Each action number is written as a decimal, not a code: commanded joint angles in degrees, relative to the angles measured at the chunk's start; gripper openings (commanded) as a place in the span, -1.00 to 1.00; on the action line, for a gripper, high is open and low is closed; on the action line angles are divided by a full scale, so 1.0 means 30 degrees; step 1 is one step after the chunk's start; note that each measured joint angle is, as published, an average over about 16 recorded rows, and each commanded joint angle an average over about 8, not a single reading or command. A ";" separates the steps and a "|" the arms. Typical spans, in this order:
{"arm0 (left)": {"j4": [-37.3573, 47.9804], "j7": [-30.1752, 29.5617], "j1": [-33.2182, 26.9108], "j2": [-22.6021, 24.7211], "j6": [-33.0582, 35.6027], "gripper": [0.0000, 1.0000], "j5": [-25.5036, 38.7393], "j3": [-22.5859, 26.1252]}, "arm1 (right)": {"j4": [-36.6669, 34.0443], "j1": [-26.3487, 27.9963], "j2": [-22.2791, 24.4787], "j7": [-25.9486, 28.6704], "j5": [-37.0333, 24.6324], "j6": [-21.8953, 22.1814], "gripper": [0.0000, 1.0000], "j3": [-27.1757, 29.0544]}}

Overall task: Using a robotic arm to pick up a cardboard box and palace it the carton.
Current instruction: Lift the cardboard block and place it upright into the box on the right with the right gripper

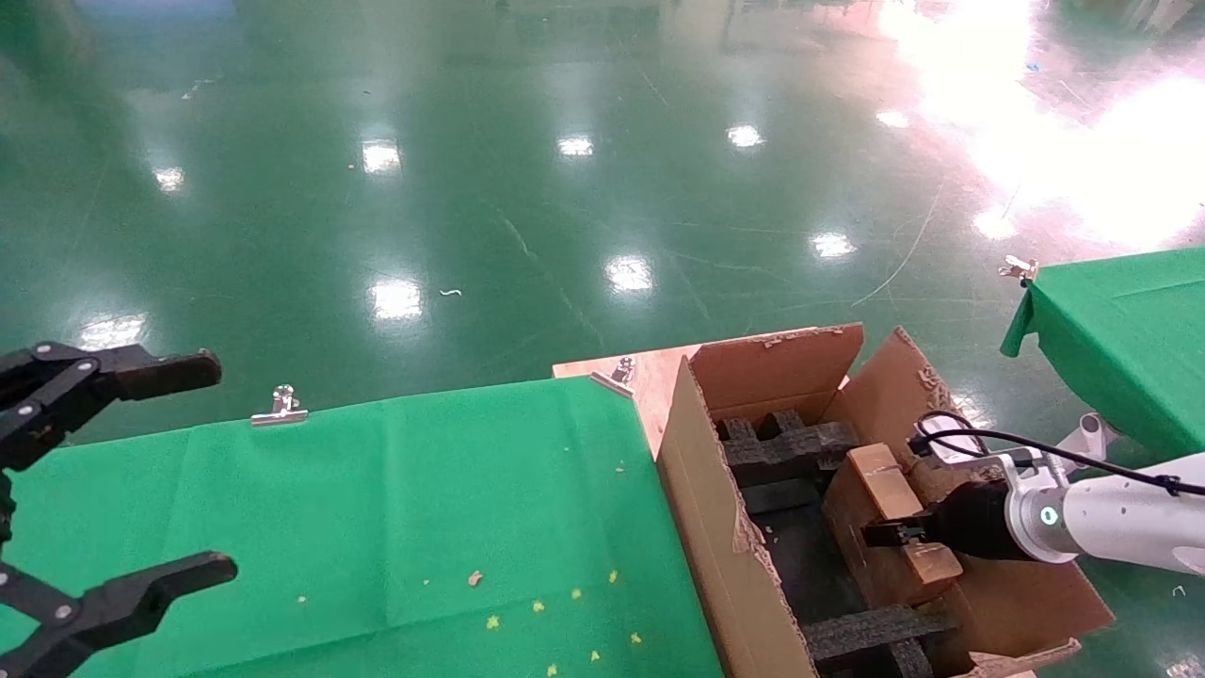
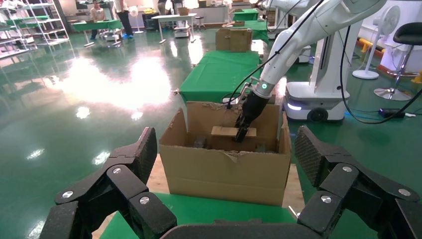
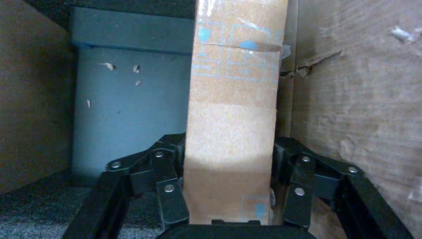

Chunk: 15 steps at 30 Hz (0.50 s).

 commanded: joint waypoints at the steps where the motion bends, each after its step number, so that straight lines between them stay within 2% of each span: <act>1: 0.0000 0.0000 0.0000 0.0000 0.0000 1.00 0.0000 0.0000 | 0.0037 0.0021 0.0009 0.0054 -0.0020 0.0009 1.00 -0.0027; 15: 0.0001 0.0001 0.0000 0.0000 0.0000 1.00 0.0000 0.0000 | 0.0206 0.0184 0.0127 0.0133 -0.0153 0.0114 1.00 -0.0079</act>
